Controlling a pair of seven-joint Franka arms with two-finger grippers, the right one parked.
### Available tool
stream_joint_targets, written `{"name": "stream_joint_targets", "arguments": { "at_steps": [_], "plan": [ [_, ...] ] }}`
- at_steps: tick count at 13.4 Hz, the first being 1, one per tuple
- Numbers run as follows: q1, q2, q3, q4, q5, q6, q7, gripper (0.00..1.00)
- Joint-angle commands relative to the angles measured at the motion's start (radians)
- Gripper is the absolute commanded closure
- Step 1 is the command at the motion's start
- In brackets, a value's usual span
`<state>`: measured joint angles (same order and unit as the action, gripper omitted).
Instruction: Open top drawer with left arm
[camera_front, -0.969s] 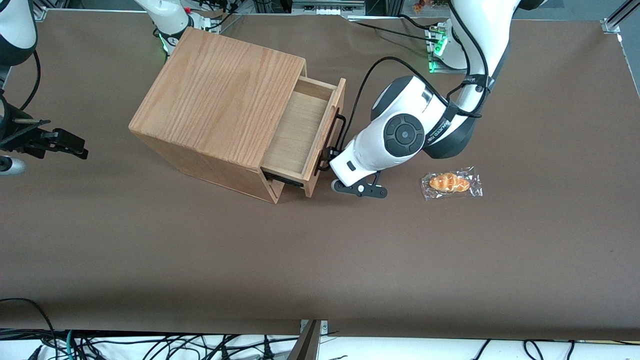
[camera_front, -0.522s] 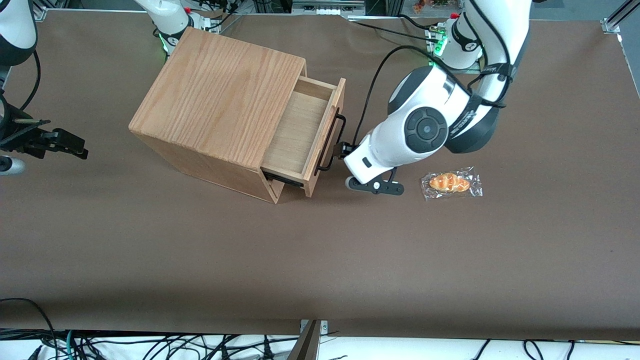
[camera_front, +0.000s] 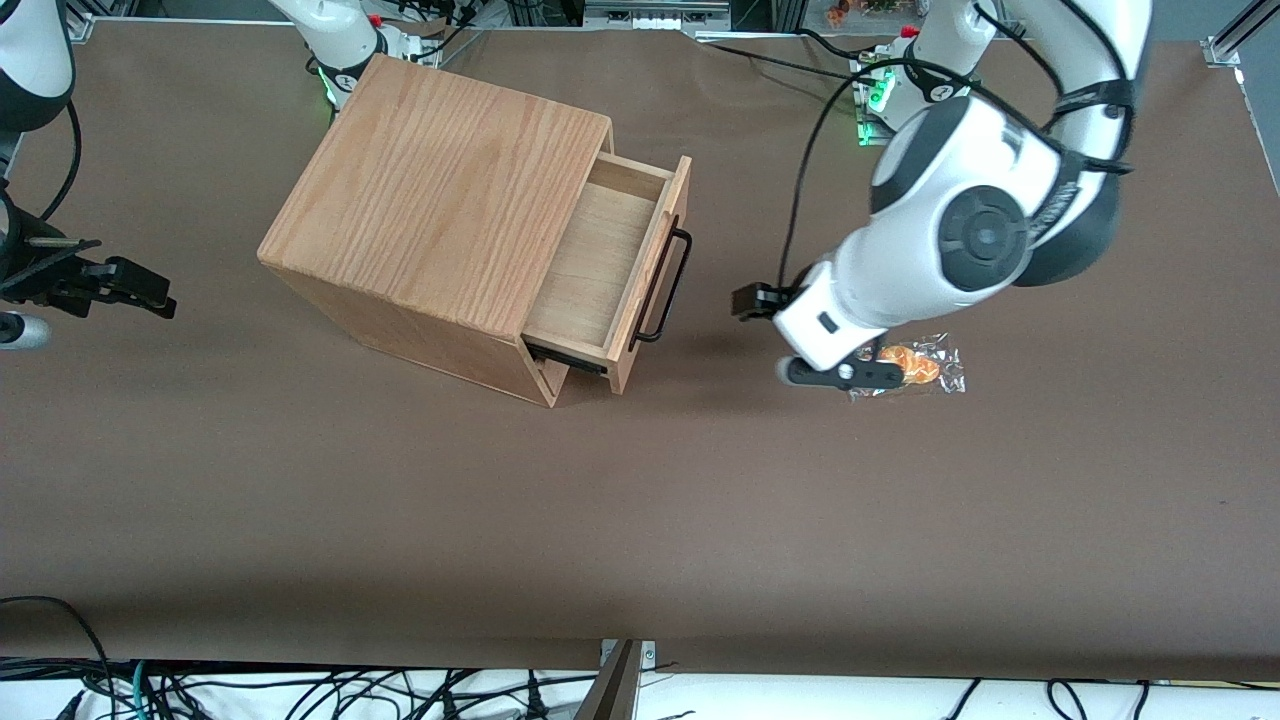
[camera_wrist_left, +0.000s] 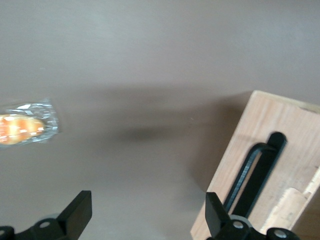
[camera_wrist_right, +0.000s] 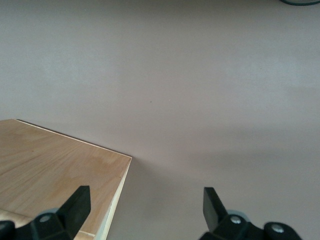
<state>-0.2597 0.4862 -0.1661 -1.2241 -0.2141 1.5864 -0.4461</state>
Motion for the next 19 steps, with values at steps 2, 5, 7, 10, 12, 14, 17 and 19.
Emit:
{"name": "stream_joint_targets", "arguments": {
  "at_steps": [2, 5, 7, 10, 12, 14, 17, 19],
  "plan": [
    [0.053, -0.069, -0.003, 0.0, 0.132, -0.046, 0.006, 0.0],
    [0.071, -0.1, 0.0, 0.003, 0.232, -0.071, 0.01, 0.0],
    [0.129, -0.116, -0.001, 0.003, 0.24, -0.072, 0.03, 0.0],
    [0.206, -0.118, 0.0, 0.006, 0.242, -0.077, 0.121, 0.0],
    [0.243, -0.118, -0.001, 0.009, 0.281, -0.078, 0.153, 0.0],
    [0.263, -0.124, -0.004, 0.009, 0.294, -0.079, 0.159, 0.0],
    [0.298, -0.129, -0.004, 0.009, 0.295, -0.079, 0.159, 0.0],
    [0.318, -0.133, -0.003, 0.009, 0.297, -0.079, 0.159, 0.0]
  ]
}}
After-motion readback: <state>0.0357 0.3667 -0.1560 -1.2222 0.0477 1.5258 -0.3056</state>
